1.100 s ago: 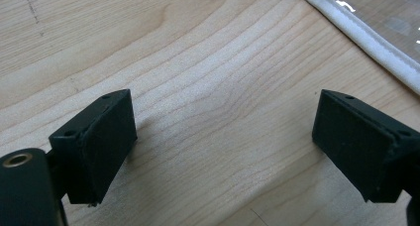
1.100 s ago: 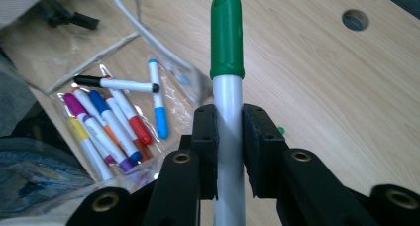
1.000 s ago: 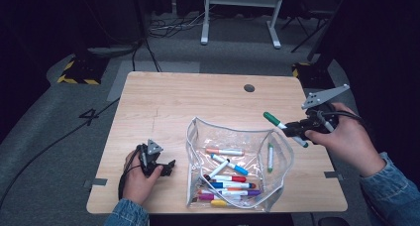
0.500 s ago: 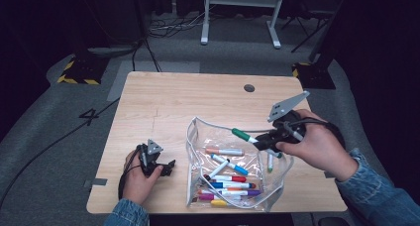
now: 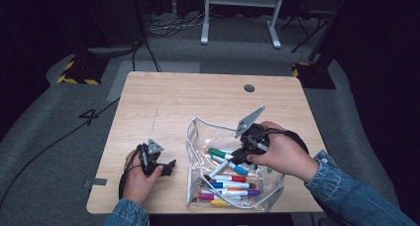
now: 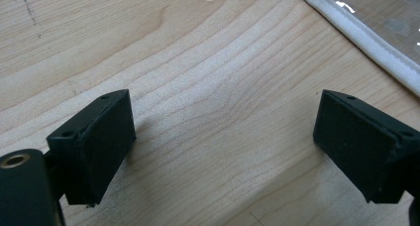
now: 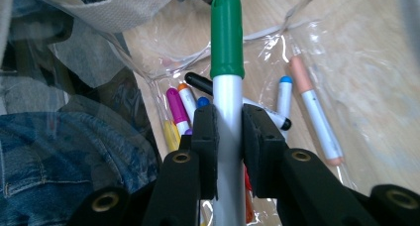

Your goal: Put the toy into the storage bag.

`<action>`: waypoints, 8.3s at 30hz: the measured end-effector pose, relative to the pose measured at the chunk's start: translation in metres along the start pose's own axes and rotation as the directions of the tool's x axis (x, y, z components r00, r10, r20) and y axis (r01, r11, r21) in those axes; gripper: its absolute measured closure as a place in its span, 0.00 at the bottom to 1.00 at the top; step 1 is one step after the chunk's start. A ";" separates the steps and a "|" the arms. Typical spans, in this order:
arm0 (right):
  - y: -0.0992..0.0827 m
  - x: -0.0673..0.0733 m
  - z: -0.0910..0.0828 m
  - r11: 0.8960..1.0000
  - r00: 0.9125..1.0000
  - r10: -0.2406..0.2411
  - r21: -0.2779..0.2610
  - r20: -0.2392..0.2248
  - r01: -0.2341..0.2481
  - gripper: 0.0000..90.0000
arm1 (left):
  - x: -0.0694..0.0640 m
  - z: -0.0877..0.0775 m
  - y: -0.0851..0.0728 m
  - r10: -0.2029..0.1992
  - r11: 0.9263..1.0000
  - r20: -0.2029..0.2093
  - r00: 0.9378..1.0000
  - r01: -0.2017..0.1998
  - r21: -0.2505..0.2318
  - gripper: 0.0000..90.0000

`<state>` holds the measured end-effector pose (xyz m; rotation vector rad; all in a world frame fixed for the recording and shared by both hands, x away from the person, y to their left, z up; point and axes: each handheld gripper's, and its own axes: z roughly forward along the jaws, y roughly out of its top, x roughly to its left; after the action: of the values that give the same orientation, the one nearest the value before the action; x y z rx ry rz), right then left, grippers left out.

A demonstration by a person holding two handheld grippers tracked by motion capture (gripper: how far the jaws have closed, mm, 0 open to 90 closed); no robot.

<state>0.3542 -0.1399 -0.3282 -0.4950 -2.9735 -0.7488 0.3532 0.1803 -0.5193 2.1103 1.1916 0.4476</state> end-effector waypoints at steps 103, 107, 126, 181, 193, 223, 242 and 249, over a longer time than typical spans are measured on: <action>-0.177 -0.139 0.063 0.871 0.841 0.491 -0.161 0.227 -0.465 0.59 | 0.000 0.000 0.000 -0.002 1.000 0.000 1.000 0.002 -0.001 0.11; -0.179 -0.141 0.063 0.886 0.842 0.464 -0.126 0.275 -0.447 0.78 | 0.000 0.000 0.000 -0.001 1.000 0.000 1.000 0.001 -0.001 0.11; -0.166 -0.139 0.022 0.875 0.839 0.483 -0.158 0.252 -0.457 0.86 | 0.000 0.000 0.000 0.000 1.000 0.000 1.000 0.000 -0.001 0.11; -0.004 -0.002 -0.039 0.992 1.000 -0.009 -0.125 -0.004 0.008 0.86 | 0.001 0.002 0.002 0.004 1.000 0.002 1.000 -0.004 0.003 0.10; 0.005 0.006 0.007 0.997 0.996 -0.080 0.010 -0.042 0.081 0.86 | 0.001 0.002 0.002 0.004 1.000 0.002 1.000 -0.004 0.003 0.10; -0.004 0.023 0.089 0.912 0.978 -0.177 0.356 -0.111 0.205 0.86 | 0.000 0.002 0.002 0.004 1.000 0.001 1.000 -0.004 0.002 0.10; 0.002 0.017 0.062 0.968 0.979 -0.204 0.153 0.017 0.199 0.46 | 0.000 0.002 0.002 0.005 1.000 0.002 1.000 -0.005 0.003 0.10; 0.000 0.011 0.034 0.990 0.988 -0.140 -0.006 0.066 0.140 0.41 | 0.001 0.002 0.002 0.004 1.000 0.002 1.000 -0.004 0.002 0.10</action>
<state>0.3449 -0.1211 -0.3572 -0.3194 -3.0935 -0.7737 0.3557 0.1794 -0.5190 2.1152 1.1874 0.4462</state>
